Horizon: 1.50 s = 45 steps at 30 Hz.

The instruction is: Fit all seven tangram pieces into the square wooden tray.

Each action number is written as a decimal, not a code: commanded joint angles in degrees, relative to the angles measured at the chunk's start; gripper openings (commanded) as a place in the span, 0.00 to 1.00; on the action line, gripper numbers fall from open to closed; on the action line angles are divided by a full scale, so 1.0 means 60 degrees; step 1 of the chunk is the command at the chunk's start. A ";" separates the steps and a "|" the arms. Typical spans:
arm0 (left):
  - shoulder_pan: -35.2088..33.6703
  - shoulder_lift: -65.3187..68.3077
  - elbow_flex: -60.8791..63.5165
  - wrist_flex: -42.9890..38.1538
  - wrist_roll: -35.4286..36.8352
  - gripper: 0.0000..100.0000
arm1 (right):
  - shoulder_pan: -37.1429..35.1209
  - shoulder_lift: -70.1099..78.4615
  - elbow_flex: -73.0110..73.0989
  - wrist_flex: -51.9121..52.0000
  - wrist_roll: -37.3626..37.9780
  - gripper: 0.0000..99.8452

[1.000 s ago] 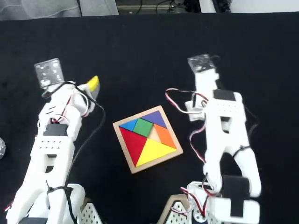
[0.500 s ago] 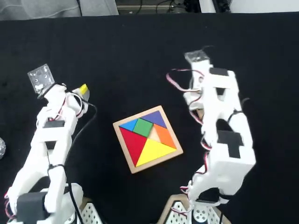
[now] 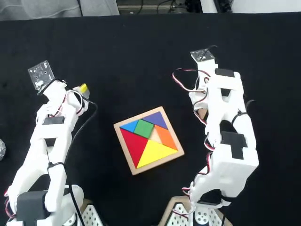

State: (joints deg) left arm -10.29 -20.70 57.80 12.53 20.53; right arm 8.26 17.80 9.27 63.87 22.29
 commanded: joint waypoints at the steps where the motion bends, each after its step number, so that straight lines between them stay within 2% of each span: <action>1: 0.0110 0.0015 -0.0549 0.0044 0.0029 0.21 | -0.0029 -0.0066 -0.0022 -0.0117 0.0088 0.22; 6: 0.0110 0.0015 -0.0549 0.0044 0.0015 0.21 | -0.0059 -0.0066 0.0271 -0.0190 0.0147 0.22; 10: 0.0110 0.0015 -0.0549 0.0044 0.0015 0.21 | -0.0176 -0.0066 0.0476 -0.0557 0.0806 0.22; 14: 0.0110 0.0029 -0.0549 0.0044 0.0015 0.21 | -0.0908 -0.0110 0.0960 -0.0615 0.1817 0.22; 18: 0.0110 0.0029 -0.0549 0.0044 0.0015 0.21 | -0.0938 -0.0139 0.1106 -0.0498 0.1993 0.22; 27: 0.0110 0.0029 -0.0549 0.0044 -0.0337 0.21 | -0.0410 -0.0872 0.0886 0.2154 0.2095 0.20; 32: 0.0110 0.0029 -0.0549 0.0044 -0.0352 0.21 | -0.1187 -0.2161 0.1751 0.2930 0.3282 0.17; 37: 0.0110 0.0029 -0.0535 0.0044 -0.0366 0.21 | -0.1641 -0.3685 0.2147 0.2344 0.3634 0.16; 43: 0.0110 -0.0029 -0.0447 0.0044 -0.0366 0.21 | -0.0879 -0.3700 0.1985 0.1040 0.3810 0.17; 45: 0.0110 -0.0015 -0.0447 0.0044 -0.0366 0.21 | -0.0879 -0.3363 0.1985 0.1026 0.4952 0.17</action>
State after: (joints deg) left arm -10.29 -20.35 57.71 12.53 18.77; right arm 2.11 -2.86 22.37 71.52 45.14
